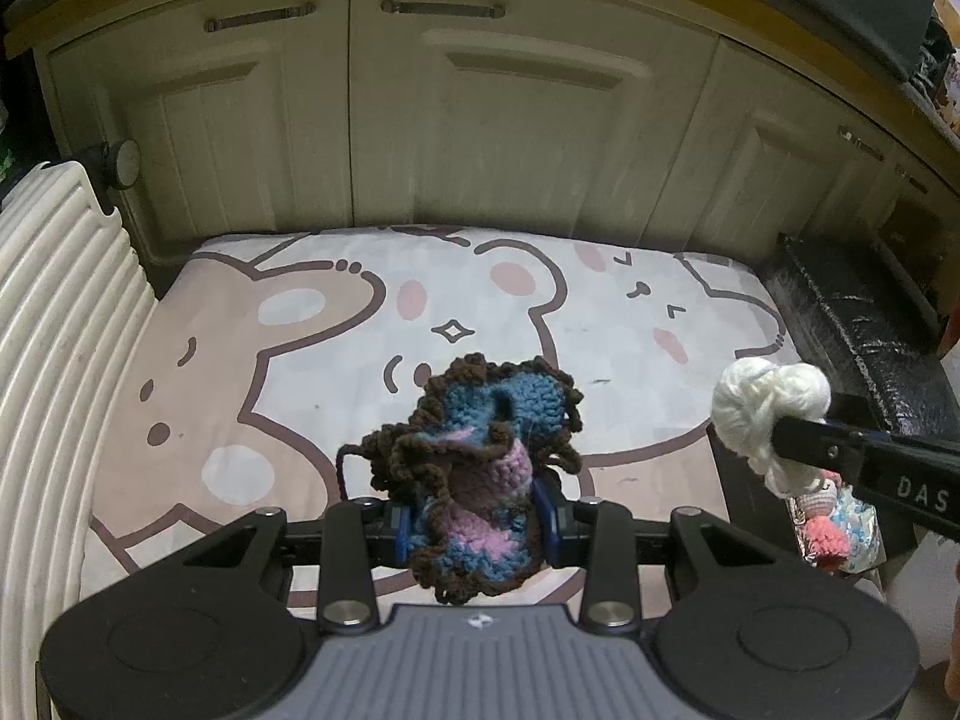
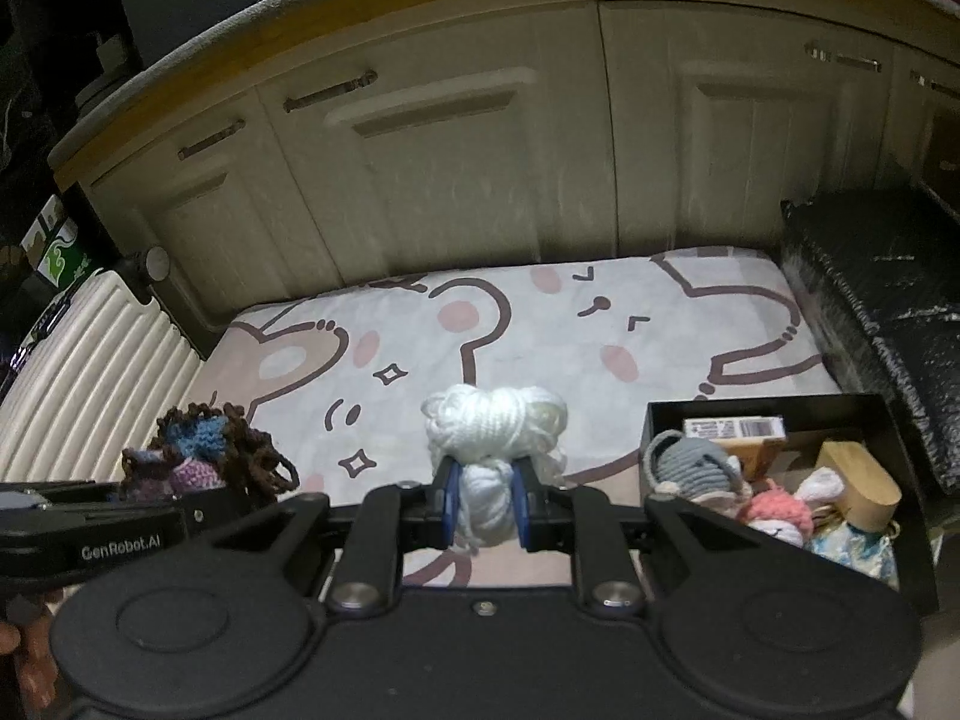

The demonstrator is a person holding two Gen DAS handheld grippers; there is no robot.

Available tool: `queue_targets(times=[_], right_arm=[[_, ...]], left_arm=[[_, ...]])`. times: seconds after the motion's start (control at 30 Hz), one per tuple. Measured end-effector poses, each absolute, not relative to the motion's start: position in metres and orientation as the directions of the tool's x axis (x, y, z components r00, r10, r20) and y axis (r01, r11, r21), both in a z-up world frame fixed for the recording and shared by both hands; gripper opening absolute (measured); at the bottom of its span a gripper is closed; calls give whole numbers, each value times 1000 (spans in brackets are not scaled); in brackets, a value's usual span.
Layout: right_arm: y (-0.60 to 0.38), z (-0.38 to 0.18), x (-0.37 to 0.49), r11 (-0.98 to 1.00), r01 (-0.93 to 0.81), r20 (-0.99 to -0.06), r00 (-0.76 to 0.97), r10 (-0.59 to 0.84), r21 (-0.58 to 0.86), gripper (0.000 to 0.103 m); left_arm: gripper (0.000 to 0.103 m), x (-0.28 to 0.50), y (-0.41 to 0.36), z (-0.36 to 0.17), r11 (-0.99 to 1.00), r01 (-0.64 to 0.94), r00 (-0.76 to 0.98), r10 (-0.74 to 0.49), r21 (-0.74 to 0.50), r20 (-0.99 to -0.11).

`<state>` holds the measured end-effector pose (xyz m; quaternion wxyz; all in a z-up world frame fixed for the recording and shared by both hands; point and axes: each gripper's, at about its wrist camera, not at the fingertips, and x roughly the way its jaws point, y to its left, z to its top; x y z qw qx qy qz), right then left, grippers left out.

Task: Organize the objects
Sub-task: 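Lift and carry the crocheted pouch with the left tool while the right tool carries the yarn to the box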

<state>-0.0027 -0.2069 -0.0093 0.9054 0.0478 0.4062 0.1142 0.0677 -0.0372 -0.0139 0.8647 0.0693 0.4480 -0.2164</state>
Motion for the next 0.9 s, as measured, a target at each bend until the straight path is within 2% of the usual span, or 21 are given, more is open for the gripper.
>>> queue_targets(times=[0.23,0.53,0.9], right_arm=[[-212,-5,-7,973,-181,-717,659,230,146,19],[-222,1,-12,984,-178,-704,695,144,26,19],[-272,9,-19,996,-73,-675,732,93,58,19]], left_arm=[[39,66,-40,-13,900,429,515,-314,-77,-798],[39,63,-59,-12,894,443,526,-327,-76,-785],[39,50,-94,-6,867,489,541,-387,-95,-747]])
